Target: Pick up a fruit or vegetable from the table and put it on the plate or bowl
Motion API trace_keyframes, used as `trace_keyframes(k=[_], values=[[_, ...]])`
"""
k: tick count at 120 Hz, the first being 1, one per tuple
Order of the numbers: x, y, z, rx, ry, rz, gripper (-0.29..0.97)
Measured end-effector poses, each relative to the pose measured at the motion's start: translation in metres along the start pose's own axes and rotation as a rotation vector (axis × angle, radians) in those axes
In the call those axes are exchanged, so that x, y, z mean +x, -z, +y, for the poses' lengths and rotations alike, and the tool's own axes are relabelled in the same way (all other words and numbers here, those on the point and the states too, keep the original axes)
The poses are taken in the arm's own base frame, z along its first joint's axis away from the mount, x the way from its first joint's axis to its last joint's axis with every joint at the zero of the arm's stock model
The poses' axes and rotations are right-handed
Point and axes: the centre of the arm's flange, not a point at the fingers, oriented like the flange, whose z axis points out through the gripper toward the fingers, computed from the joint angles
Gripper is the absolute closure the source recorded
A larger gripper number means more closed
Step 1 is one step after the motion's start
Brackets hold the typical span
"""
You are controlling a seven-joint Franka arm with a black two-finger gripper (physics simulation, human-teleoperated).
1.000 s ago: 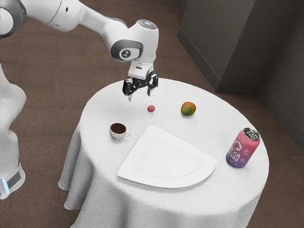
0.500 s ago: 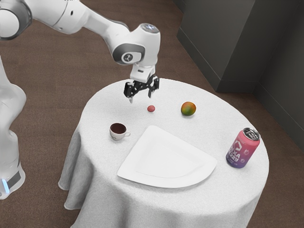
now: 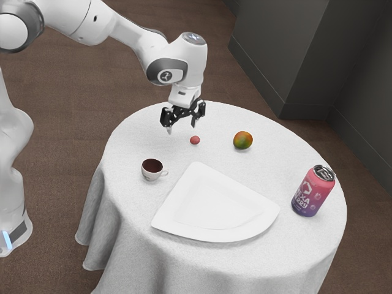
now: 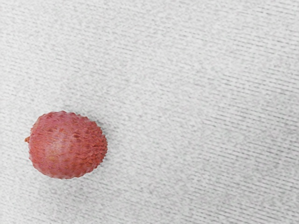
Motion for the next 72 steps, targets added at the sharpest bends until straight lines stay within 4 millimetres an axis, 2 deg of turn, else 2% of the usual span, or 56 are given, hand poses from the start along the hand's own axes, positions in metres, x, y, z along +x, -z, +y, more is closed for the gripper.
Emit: trace_keyframes(k=[10,18,23,44,72], values=[[-0.002,0.0,0.0,0.0,0.006,0.006,0.01],[-0.021,-0.002,0.0,-0.006,0.062,0.047,0.01],[-0.025,-0.002,0.0,-0.007,0.079,0.069,0.01],[0.017,0.002,0.0,-0.009,0.027,0.15,0.01],[0.019,0.005,-0.001,-0.005,0.017,0.178,0.01]])
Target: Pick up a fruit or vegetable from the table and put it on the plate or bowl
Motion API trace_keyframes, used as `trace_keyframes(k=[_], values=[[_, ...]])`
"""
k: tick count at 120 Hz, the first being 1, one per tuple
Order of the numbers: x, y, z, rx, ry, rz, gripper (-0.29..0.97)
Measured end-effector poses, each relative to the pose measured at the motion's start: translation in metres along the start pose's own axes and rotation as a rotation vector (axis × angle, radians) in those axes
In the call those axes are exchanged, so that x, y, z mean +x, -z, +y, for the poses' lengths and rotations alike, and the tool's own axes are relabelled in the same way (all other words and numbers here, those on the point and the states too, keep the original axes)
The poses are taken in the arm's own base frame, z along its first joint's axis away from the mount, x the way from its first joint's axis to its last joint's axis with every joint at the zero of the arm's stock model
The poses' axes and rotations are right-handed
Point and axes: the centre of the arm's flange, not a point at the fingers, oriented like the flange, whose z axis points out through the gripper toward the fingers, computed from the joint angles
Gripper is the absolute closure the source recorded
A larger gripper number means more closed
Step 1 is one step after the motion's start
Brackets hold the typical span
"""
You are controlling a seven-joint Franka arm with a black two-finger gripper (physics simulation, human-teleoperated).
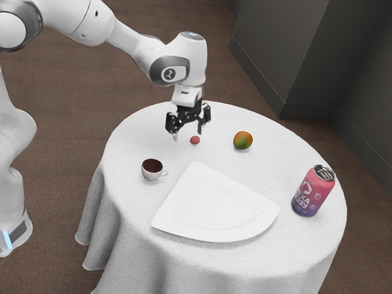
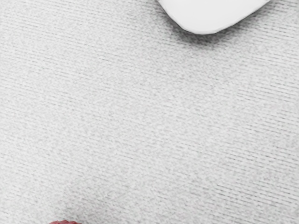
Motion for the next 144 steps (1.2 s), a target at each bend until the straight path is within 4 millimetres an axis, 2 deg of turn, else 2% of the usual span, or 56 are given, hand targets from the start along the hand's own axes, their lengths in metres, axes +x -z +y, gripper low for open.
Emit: trace_keyframes(k=[17,38,52,54,60,65,71,76,81,86,93,106,112,117,123,134,144], values=[[-0.008,0.001,-0.001,0.002,0.005,0.001,0.01],[-0.008,0.001,-0.002,0.002,-0.007,-0.003,0.02],[-0.006,0.011,0.0,0.011,-0.024,0.006,0.01],[-0.008,0.016,0.0,0.017,-0.028,0.006,0.01],[-0.005,0.058,0.001,0.069,-0.065,0.003,0.01],[0.018,0.1,0.001,0.116,-0.136,-0.031,0.01],[0.036,0.135,0.012,0.15,-0.187,-0.067,0.01],[0.045,0.156,0.025,0.17,-0.203,-0.121,0.01],[0.048,0.164,0.036,0.165,-0.179,-0.166,0.01],[0.051,0.161,0.042,0.141,-0.153,-0.189,0.0],[0.063,0.143,0.042,0.085,-0.149,-0.194,0.0],[0.071,0.12,0.041,0.009,-0.138,-0.176,0.0],[0.073,0.096,0.036,-0.046,-0.135,-0.173,0.0],[0.073,0.075,0.031,-0.086,-0.131,-0.173,0.0],[0.07,0.059,0.026,-0.111,-0.123,-0.172,0.0],[0.054,0.045,0.018,-0.124,-0.089,-0.166,0.0],[0.051,0.037,0.014,-0.126,-0.081,-0.164,0.0]])
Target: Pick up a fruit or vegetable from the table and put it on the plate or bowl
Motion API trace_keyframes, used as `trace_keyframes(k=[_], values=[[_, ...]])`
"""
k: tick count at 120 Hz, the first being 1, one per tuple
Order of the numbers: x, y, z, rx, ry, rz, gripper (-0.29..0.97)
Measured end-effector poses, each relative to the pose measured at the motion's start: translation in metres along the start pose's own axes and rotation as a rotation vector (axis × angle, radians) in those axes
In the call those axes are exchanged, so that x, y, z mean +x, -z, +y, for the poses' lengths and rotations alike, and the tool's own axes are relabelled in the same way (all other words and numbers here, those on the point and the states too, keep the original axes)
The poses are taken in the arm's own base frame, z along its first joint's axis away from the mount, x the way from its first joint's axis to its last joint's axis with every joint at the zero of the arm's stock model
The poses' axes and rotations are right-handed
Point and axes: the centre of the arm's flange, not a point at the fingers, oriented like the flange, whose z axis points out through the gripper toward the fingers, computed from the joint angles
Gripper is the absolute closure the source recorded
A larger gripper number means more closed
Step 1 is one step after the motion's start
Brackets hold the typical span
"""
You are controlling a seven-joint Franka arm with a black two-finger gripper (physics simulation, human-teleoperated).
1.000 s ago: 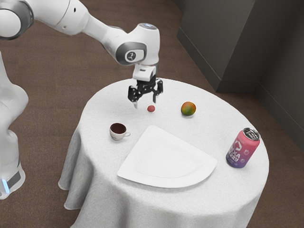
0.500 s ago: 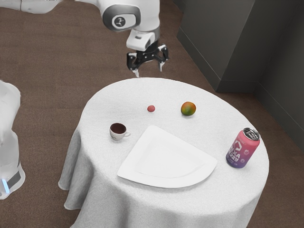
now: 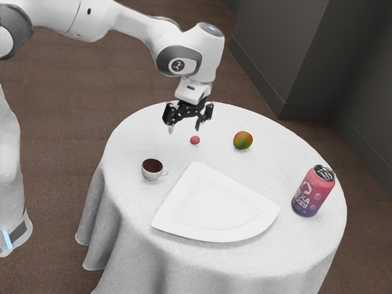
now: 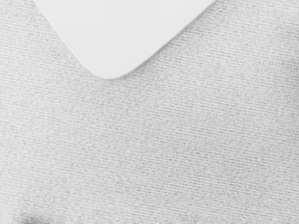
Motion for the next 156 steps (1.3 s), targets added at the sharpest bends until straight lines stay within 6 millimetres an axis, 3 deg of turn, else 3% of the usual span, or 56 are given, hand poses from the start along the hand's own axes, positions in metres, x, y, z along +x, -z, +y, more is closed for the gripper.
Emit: trace_keyframes(k=[11,26,62,92,138,147,156], values=[[-0.001,-0.007,-0.005,-0.001,0.004,0.001,0.0],[-0.034,-0.011,-0.009,0.007,0.065,0.007,0.0],[-0.078,-0.016,-0.011,0.011,0.134,0.017,0.0],[-0.081,-0.022,-0.013,0.003,0.13,0.022,0.0],[-0.067,-0.028,-0.018,-0.005,0.134,0.187,0.0],[-0.072,-0.03,-0.019,-0.006,0.14,0.21,0.01],[-0.092,-0.031,-0.017,-0.005,0.172,0.236,0.01]])
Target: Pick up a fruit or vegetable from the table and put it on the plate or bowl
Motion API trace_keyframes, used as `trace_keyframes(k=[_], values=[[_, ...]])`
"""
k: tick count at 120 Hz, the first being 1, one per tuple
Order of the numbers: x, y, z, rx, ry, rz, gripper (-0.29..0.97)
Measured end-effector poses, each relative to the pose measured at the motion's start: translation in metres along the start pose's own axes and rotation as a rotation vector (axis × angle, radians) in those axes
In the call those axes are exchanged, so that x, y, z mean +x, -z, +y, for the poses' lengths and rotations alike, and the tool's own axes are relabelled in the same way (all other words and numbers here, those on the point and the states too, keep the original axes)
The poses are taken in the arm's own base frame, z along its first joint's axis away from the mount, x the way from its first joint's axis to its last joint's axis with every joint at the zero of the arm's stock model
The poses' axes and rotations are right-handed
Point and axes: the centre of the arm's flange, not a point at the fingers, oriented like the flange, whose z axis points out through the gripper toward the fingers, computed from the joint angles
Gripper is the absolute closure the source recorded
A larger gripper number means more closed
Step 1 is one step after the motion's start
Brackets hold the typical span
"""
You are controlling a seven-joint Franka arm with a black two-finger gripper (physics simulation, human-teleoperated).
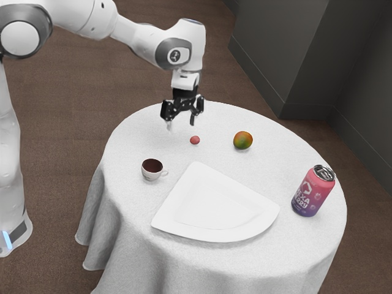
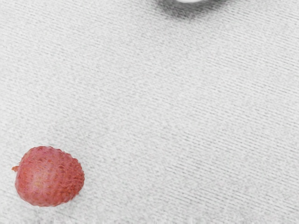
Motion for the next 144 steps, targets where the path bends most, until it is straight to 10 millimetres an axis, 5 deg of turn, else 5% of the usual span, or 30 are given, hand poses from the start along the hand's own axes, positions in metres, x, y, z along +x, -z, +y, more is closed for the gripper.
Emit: trace_keyframes(k=[17,41,63,80,85,90,94,98,100,103,106,113,129,144], values=[[-0.028,0.01,-0.001,-0.007,0.053,0.078,0.01],[0.007,0.006,0.006,-0.08,-0.011,0.187,0.01],[0.012,0.003,0.011,-0.118,-0.039,0.229,0.01],[0.03,0.015,0.009,-0.111,-0.128,0.13,0.01],[0.066,0.042,0.008,-0.074,-0.235,0.018,0.0],[0.131,0.088,0.016,-0.015,-0.388,-0.117,0.0],[0.204,0.16,0.043,0.096,-0.531,-0.209,0.0],[0.261,0.238,0.095,0.225,-0.641,-0.254,0.0],[0.271,0.286,0.133,0.305,-0.675,-0.254,0.0],[0.26,0.35,0.187,0.414,-0.683,-0.241,0.0],[0.237,0.382,0.221,0.46,-0.657,-0.243,0.0],[0.204,0.349,0.22,0.347,-0.557,-0.294,0.0],[0.176,0.19,0.118,0.005,-0.383,-0.329,0.0],[0.14,0.158,0.082,-0.054,-0.263,-0.29,0.0]])
